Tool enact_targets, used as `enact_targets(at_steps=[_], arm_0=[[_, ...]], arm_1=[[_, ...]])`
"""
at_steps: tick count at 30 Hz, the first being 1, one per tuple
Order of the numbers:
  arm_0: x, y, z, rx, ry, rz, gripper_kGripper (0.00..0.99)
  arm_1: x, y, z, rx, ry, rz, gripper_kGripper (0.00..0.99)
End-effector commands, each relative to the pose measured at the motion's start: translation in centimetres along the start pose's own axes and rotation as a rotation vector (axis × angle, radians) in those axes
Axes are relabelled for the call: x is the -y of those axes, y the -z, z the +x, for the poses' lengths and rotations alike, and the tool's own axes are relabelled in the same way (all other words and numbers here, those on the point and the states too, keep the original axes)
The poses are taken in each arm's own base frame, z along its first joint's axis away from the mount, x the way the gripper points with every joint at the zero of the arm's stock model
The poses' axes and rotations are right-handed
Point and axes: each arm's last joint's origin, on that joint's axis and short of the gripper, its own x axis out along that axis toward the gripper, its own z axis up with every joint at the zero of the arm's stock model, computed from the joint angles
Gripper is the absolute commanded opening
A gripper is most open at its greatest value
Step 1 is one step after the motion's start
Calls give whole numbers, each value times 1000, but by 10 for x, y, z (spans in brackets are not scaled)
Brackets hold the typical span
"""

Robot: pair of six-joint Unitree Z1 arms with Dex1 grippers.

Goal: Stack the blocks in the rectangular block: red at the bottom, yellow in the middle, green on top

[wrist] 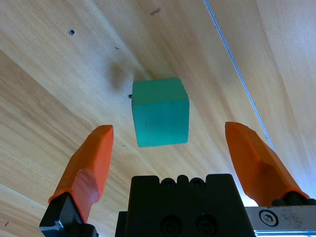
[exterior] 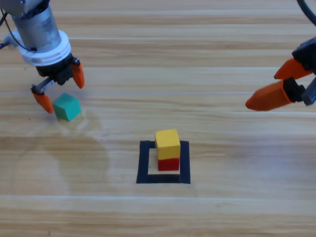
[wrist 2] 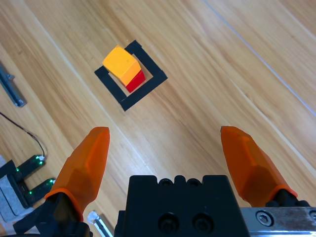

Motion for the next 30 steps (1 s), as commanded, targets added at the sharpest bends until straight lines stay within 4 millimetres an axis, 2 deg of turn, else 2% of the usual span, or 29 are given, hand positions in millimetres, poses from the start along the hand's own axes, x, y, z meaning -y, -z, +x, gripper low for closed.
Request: enact_targets(at_steps=[1,11,19,20,25,27,30], arm_0=[[-7,-1,24,7,-39,-46,963],[-11,3,36,19,-41,-56,957],[-17,5,47,16,-41,-52,802],[-18,5,48,15,-44,-50,755],[-22,6,41,21,-36,-23,354],[-21,6,37,24,-27,-10,255],[-19,8,33,23,-20,22,161]], arm_1=[[4,18,4,-47,-47,-19,990],[1,23,3,-50,-78,-53,990],[1,24,4,-55,-78,-51,990],[1,24,3,-54,-77,-52,990],[1,24,3,-54,-77,-52,990],[1,24,3,-54,-77,-52,990],[1,25,3,-54,-77,-52,990]])
